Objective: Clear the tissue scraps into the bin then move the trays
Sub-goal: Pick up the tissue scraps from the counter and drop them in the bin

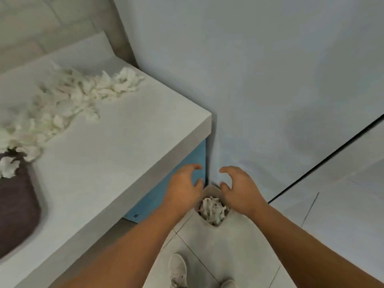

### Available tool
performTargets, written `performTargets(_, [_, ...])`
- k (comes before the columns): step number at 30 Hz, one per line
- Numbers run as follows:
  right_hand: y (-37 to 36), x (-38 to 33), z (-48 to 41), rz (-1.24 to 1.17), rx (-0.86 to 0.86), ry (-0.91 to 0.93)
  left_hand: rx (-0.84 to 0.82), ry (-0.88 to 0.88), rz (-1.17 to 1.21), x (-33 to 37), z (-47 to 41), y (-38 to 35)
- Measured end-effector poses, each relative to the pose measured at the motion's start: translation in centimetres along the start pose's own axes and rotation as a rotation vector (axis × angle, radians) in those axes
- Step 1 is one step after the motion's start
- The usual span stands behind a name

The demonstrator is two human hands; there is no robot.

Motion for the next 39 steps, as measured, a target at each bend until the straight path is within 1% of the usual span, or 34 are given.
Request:
performTargets(6, [2.9, -11.1, -2.5, 0.031, -0.013, 0.228, 0.190, -0.067, 0.004, 3.4, 4.0, 11.8])
performTargets(10, [2.4, -18.8, -4.5, 0.012, -0.022, 0.378, 0.307, -0.045, 0.027, 2.4, 6.2, 18.9])
performTargets(14, [-0.1, -25.4, -6.3, 0.019, -0.069, 0.491, 0.416, 0.051, 0.060, -1.8, 7.3, 25.1])
performTargets(18, [-4.8, -31.4, -8.3, 0.027, -0.160, 0.577, 0.500, 0.161, 0.054, -7.7, 8.3, 31.5])
performTargets(21, [-9.0, -35.0, -10.1, 0.036, -0.225, 0.597, 0.533, 0.239, 0.022, -12.2, 8.3, 35.8])
performTargets(24, [-13.1, -37.7, -11.9, 0.056, -0.273, 0.604, 0.561, 0.265, -0.044, -16.4, 7.4, 39.1])
performTargets(31, [-20.6, -40.8, -16.4, 0.152, -0.308, 0.543, 0.468, 0.264, -0.242, -24.1, 3.1, 41.7])
performTargets(36, [-24.1, -41.5, -18.6, 0.205, -0.310, 0.479, 0.306, 0.208, -0.482, -25.7, 0.4, 40.2])
performTargets(39, [-25.9, -41.7, -19.4, 0.267, -0.333, 0.471, 0.247, 0.201, -0.522, -27.0, -0.5, 39.0])
Point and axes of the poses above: each hand's wrist, its own z-axis away from the middle knuckle, its own y-axis out of the back of the hand, x = y × z, the point moved 10 cm from there along -z, towards the middle knuckle, and after that the axes turned 12 degrees about y, right-handed, at the moved point
